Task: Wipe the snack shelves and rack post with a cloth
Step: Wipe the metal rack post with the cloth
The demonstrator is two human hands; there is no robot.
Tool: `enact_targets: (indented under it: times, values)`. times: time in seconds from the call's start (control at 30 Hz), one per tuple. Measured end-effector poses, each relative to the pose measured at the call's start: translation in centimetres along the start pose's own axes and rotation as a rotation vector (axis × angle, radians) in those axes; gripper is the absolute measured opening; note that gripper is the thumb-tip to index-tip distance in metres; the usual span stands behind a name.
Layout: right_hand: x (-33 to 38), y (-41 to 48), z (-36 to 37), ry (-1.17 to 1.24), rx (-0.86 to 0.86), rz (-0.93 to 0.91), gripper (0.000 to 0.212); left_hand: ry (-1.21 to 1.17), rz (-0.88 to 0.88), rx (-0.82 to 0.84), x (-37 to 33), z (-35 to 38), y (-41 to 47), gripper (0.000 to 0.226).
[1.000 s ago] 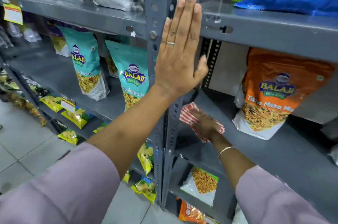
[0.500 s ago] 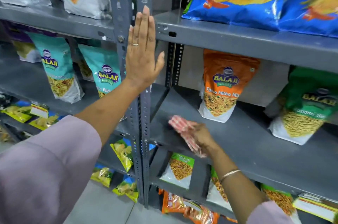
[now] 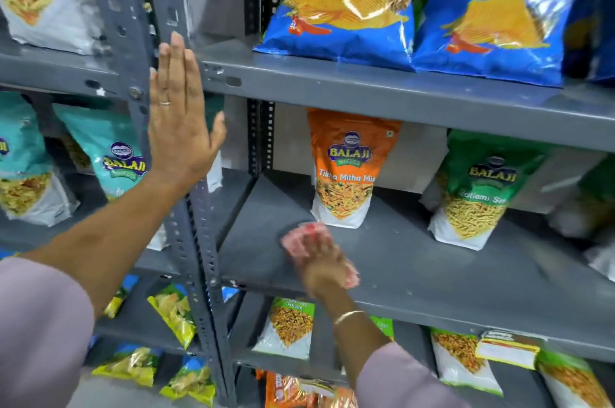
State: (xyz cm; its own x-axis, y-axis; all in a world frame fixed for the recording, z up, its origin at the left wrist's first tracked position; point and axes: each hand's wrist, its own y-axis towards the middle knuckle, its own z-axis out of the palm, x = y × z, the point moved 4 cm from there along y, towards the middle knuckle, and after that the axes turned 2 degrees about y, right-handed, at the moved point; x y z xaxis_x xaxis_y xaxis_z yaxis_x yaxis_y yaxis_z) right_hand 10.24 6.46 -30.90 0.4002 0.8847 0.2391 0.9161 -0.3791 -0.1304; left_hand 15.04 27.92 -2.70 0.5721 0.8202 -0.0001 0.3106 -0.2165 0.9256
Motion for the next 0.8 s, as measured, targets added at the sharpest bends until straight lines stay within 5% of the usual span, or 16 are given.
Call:
enact_targets:
  times: [0.17, 0.33, 0.47, 0.5, 0.67, 0.8]
  values:
    - [-8.1, -3.2, -3.4, 0.133, -0.134, 0.418, 0.061, 0.003, -0.011, 0.008, -0.1, 0.1, 0.0, 0.074]
    - [2.1, -5.1, -0.9, -0.008, 0.019, -0.086, 0.058, 0.004, -0.010, 0.001, -0.1, 0.1, -0.1, 0.073]
    - [1.1, -5.2, -0.4, -0.036, -0.033, -0.329, 0.065, 0.021, -0.005, 0.013, -0.1, -0.2, 0.0, 0.074]
    - [-0.7, -4.7, -0.2, -0.073, -0.054, -0.306, 0.072, 0.027, 0.000, 0.016, -0.1, -0.3, 0.0, 0.074]
    - [-7.6, -5.1, -3.3, 0.155, -0.122, 0.459, 0.067, 0.039, 0.044, 0.002, 0.0, -0.2, -0.2, 0.071]
    - [0.8, -5.2, -1.2, 0.143, -0.121, 0.089, 0.080, 0.016, 0.051, -0.014, 0.2, 0.1, -0.2, 0.071]
